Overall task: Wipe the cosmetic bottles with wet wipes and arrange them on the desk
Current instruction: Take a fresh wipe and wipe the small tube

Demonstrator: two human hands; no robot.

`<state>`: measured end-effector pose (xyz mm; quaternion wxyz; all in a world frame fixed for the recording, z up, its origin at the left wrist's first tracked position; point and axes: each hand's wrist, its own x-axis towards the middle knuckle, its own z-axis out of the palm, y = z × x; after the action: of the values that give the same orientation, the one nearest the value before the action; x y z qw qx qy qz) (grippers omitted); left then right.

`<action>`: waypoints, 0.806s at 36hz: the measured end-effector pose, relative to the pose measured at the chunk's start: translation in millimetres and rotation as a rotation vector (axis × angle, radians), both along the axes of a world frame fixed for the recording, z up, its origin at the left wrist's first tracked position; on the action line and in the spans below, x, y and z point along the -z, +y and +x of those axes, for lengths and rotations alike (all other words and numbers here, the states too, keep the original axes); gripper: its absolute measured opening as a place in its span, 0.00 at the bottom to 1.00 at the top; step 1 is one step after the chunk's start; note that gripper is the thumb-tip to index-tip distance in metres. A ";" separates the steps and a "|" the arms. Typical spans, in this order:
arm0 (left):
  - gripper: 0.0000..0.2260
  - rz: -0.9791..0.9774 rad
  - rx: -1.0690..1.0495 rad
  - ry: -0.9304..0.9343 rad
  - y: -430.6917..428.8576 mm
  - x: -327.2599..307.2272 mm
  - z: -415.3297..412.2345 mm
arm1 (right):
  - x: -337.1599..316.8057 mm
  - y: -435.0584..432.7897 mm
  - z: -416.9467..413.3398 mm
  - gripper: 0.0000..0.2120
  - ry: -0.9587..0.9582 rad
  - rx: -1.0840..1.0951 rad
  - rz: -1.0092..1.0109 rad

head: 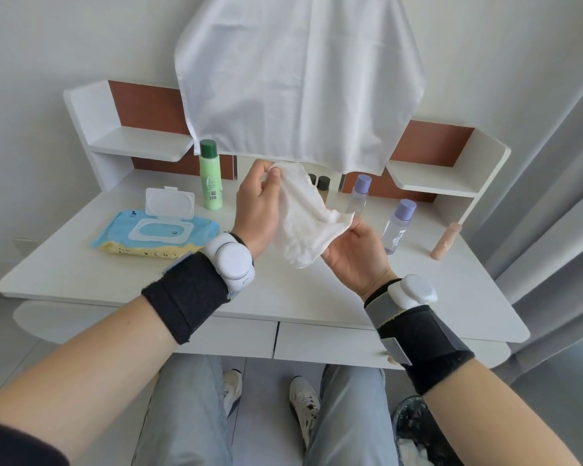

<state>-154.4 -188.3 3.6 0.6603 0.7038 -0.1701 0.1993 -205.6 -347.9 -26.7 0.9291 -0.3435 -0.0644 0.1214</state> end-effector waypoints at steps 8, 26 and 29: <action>0.08 0.005 -0.027 0.007 -1.4 -3.1 0.2 | 1.2 12.2 -8.5 0.20 -0.075 -0.018 -0.107; 0.08 -0.101 -0.242 0.083 18.2 -7.6 3.5 | -16.6 7.5 -8.5 0.07 -0.014 0.563 -0.218; 0.10 -0.102 -0.270 0.097 20.5 -3.9 5.4 | -21.1 9.2 -8.2 0.08 0.009 0.794 -0.443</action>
<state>-149.0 -167.8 7.5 0.6698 0.6947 -0.0315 0.2604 -213.7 -338.6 -5.5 0.8082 -0.5314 0.1038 -0.2318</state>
